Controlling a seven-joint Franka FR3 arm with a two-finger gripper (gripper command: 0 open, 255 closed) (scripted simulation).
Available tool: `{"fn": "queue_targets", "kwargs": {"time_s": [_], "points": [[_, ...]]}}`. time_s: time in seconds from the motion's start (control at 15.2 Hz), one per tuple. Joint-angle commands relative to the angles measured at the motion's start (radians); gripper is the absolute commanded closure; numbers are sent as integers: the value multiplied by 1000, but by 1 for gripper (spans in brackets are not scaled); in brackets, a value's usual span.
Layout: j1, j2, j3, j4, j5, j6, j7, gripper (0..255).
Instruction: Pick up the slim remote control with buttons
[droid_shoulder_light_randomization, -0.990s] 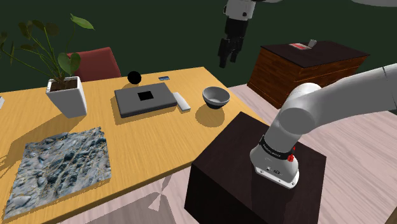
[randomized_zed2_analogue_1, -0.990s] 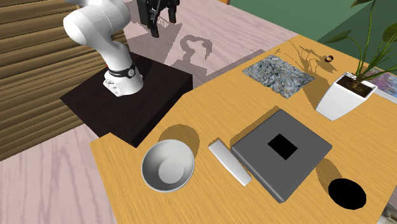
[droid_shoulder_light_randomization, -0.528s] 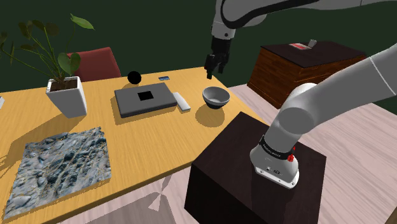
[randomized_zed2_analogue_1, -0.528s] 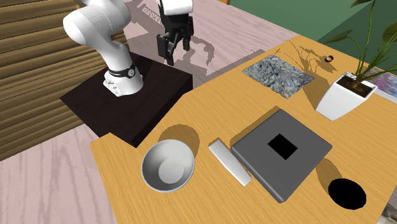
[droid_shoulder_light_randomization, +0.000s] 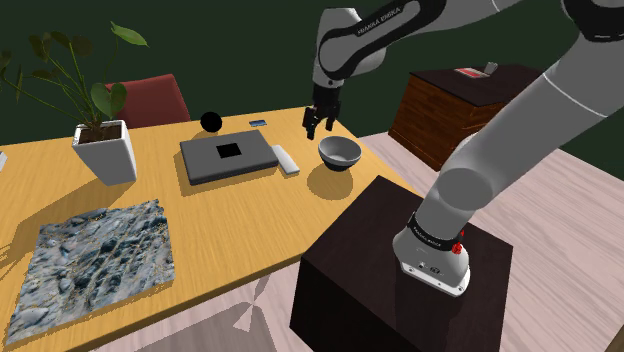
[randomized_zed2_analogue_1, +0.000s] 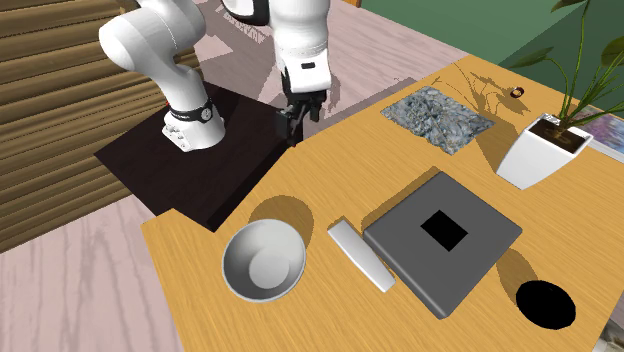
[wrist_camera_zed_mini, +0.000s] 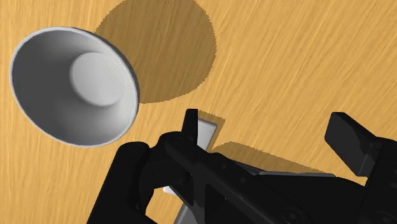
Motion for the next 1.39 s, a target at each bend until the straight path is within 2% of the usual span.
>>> {"fn": "queue_targets", "kwargs": {"time_s": [0.0, 0.66, 1.32], "points": [[-6, 88, -5, 20, -2, 72, 0, 0], [-23, 500, -19, 204, 0, 313, 19, 0], [-43, 884, -31, 498, 14, 416, 33, 0]]}}
